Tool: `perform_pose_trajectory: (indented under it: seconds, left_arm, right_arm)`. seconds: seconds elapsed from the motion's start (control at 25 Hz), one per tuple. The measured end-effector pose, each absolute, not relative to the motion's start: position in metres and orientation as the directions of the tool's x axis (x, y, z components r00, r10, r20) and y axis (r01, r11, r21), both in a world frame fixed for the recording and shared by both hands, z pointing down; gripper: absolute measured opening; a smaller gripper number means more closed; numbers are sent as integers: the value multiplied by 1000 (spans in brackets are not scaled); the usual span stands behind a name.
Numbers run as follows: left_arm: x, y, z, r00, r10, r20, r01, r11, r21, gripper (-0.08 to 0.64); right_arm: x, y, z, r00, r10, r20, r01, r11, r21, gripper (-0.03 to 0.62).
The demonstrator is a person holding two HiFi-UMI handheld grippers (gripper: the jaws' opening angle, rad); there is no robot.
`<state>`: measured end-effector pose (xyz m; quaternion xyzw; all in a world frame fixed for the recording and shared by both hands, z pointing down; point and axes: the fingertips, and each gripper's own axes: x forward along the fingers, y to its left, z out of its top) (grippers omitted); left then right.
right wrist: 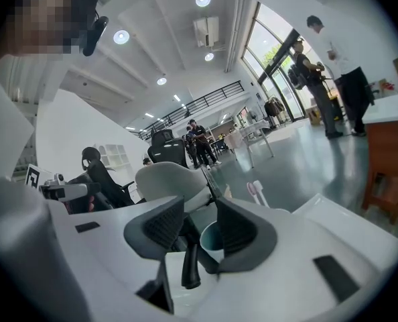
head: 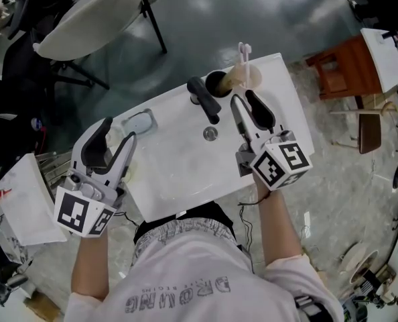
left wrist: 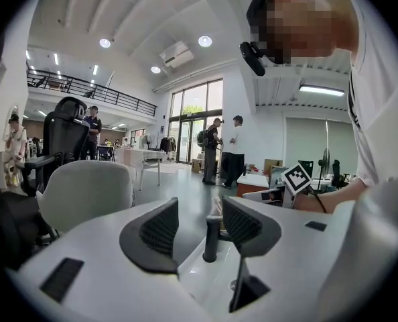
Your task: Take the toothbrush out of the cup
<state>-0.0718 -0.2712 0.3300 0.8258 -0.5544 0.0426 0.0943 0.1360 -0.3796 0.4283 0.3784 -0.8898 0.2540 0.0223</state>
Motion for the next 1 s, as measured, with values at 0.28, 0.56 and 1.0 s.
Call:
perform_pose_trajectory:
  seconds: [0.28,0.56,1.0]
  left_arm:
    - [-78,-277,337,359,-911,200,-933,-344,109,218]
    - [-84,-280,341,338,-916,215,-940,-321,110,218]
    - [-87,-283,345,326,-917,231,-945,-307,114,218]
  right_arm:
    - [136,-397,448,-704,-658,265,-695,565,-445,166]
    - [135,-411,459,-699,-654,289,-703,554,-446,164]
    - [130,-423,472,-704,-642,302,-699,555,-450,153]
